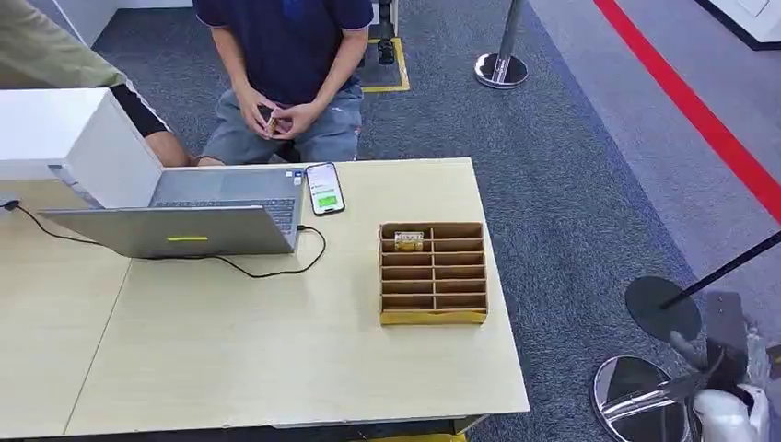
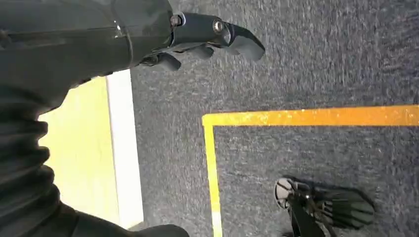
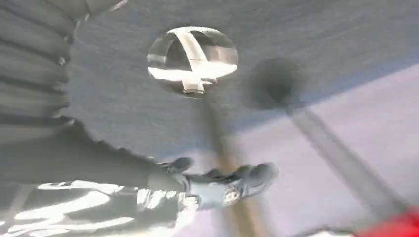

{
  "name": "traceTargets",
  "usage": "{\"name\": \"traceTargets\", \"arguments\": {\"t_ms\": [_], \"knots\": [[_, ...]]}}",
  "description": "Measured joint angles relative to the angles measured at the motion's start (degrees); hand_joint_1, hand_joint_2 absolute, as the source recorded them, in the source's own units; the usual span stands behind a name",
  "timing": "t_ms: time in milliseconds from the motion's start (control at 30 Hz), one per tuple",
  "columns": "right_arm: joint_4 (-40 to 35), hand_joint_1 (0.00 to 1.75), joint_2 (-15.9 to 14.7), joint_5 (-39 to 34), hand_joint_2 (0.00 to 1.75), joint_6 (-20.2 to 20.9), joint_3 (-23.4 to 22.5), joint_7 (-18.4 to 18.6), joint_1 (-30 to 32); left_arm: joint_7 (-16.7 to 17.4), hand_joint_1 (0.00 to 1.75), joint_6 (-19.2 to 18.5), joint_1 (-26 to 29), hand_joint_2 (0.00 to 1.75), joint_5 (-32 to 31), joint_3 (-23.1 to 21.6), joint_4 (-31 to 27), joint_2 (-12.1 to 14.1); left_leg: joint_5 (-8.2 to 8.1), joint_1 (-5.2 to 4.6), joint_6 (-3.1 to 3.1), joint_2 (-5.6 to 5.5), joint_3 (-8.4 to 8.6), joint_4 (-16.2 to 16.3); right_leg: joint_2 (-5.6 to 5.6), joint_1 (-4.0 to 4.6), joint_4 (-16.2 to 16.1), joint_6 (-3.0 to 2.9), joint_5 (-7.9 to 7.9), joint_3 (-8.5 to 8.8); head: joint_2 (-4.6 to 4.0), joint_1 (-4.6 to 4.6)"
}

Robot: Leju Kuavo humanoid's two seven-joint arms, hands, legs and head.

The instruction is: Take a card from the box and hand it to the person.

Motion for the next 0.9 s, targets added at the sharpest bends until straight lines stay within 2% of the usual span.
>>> {"name": "traceTargets", "arguments": {"t_ms": [167, 233, 267, 433, 533, 567, 600, 733, 833, 900], "knots": [[-20.61, 0.00, -0.02, 7.33, 1.75, 0.66, 0.13, 3.84, 1.24, 0.00, 0.00, 0.22, 0.09, 1.75, 0.63, 0.00, 0.00, -0.59, 0.04, 0.05, -0.04, -0.09, 0.03, 0.00, -0.05, 0.04, 0.02, -0.01, 0.00, -0.04, 0.00, -0.02], [-25.39, 0.00, 0.07, 8.07, 1.75, 0.66, 0.35, 4.37, 1.38, 0.00, 0.00, 0.26, 0.07, 1.75, 0.70, 0.00, 0.02, -0.74, 0.03, 0.05, -0.05, -0.08, 0.02, 0.00, -0.05, 0.04, 0.01, -0.01, 0.00, -0.04, 0.00, 0.00], [-25.38, 0.00, 0.07, 8.07, 1.75, 0.66, 0.35, 4.37, 1.45, 0.00, 0.00, 0.26, 0.07, 1.75, 0.70, 0.00, 0.02, -0.74, 0.03, 0.04, -0.04, -0.08, 0.02, 0.00, -0.05, 0.04, 0.01, -0.01, 0.00, -0.03, 0.00, 0.00], [-40.84, 0.00, 0.17, 12.12, 1.75, 1.36, 2.28, 6.12, 2.10, -0.04, 0.00, 0.55, 0.03, 1.75, 0.88, 0.00, 0.44, -1.25, 0.03, 0.02, -0.05, -0.07, -0.01, 0.00, 0.01, 0.01, 0.01, 0.00, 0.00, -0.09, 0.00, -0.02], [-47.33, 0.00, 0.17, 13.32, 1.75, 2.01, 3.65, 7.06, 1.92, -0.09, 0.00, 0.57, 0.07, 1.75, 1.07, 0.00, 0.46, -1.53, 0.03, 0.02, -0.05, -0.08, -0.03, 0.00, -0.04, 0.01, 0.01, 0.00, 0.00, -0.09, 0.00, 0.00], [-48.95, 0.00, 0.17, 13.60, 0.00, 2.60, 4.06, 7.10, 1.87, -0.09, 0.00, 0.61, 0.10, 1.75, 1.12, 0.00, 0.48, -1.57, 0.03, 0.02, -0.05, -0.08, -0.03, 0.00, -0.04, 0.01, 0.01, 0.00, 0.00, -0.09, 0.00, 0.00], [-50.43, 0.00, 0.17, 14.02, 1.75, 3.37, 4.59, 7.39, 1.77, -0.09, 0.00, 0.61, 0.10, 1.75, 1.18, 0.00, 0.48, -1.64, 0.03, 0.01, -0.05, -0.08, -0.04, 0.00, -0.02, 0.01, 0.01, 0.00, 0.00, -0.09, 0.00, 0.02], [-56.45, 0.00, 0.11, 19.65, 1.75, 8.80, 9.17, 10.55, -1.09, -0.13, 0.00, 0.59, 0.01, 1.75, 1.22, 0.00, 0.48, -1.92, 0.03, 0.02, -0.05, -0.04, -0.03, -0.01, 0.05, 0.01, 0.01, -0.01, 0.00, -0.09, 0.00, -0.02], [-59.06, 0.00, 0.15, 29.16, 1.75, 14.37, 14.37, 14.69, -5.11, -0.46, 0.00, 0.55, -0.03, 1.75, 1.22, 0.00, 0.48, -2.10, 0.04, 0.03, -0.06, -0.04, -0.02, -0.01, 0.03, 0.02, 0.02, -0.01, 0.00, -0.08, 0.00, -0.02], [-60.46, 0.00, 0.42, 33.41, 1.75, 16.66, 18.45, 16.11, -7.55, -0.66, 0.00, 0.48, -0.04, 1.75, 1.20, 0.00, 0.48, -2.25, 0.07, 0.04, -0.09, -0.06, -0.03, -0.01, -0.01, 0.02, 0.02, -0.01, 0.00, -0.08, 0.00, -0.02]]}}
